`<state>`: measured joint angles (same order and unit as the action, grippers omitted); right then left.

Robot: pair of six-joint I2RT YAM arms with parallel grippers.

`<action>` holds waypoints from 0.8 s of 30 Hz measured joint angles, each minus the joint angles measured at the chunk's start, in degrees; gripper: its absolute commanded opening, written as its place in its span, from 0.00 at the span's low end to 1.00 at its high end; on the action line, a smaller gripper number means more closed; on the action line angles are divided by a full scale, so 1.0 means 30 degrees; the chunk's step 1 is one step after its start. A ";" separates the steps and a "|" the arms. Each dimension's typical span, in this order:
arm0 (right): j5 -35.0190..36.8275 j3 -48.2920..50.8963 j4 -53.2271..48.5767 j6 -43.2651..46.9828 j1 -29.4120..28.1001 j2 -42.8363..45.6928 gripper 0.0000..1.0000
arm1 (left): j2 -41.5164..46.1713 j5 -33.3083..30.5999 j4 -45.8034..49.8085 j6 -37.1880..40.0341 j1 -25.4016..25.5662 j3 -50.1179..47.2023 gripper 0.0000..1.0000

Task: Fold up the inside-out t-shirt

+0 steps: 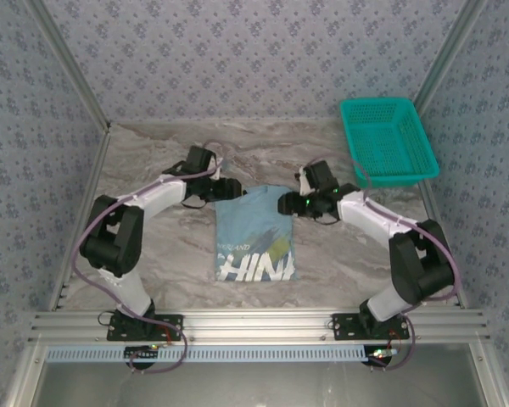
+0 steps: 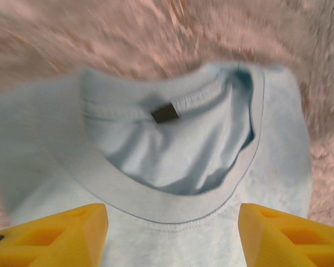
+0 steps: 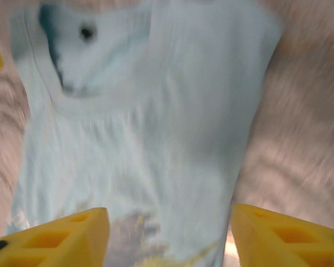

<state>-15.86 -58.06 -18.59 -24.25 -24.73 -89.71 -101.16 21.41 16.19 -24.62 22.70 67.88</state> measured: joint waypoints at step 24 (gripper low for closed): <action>-0.1464 -0.5544 0.0342 0.1953 0.1603 -0.8218 0.69 | -0.3927 0.2973 -0.0328 0.0561 -0.2528 0.1326 0.67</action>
<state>-20.25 -74.70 -17.56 -18.39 -19.92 -114.37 -112.95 30.33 15.20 -22.94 15.11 71.85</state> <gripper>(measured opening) 0.700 0.696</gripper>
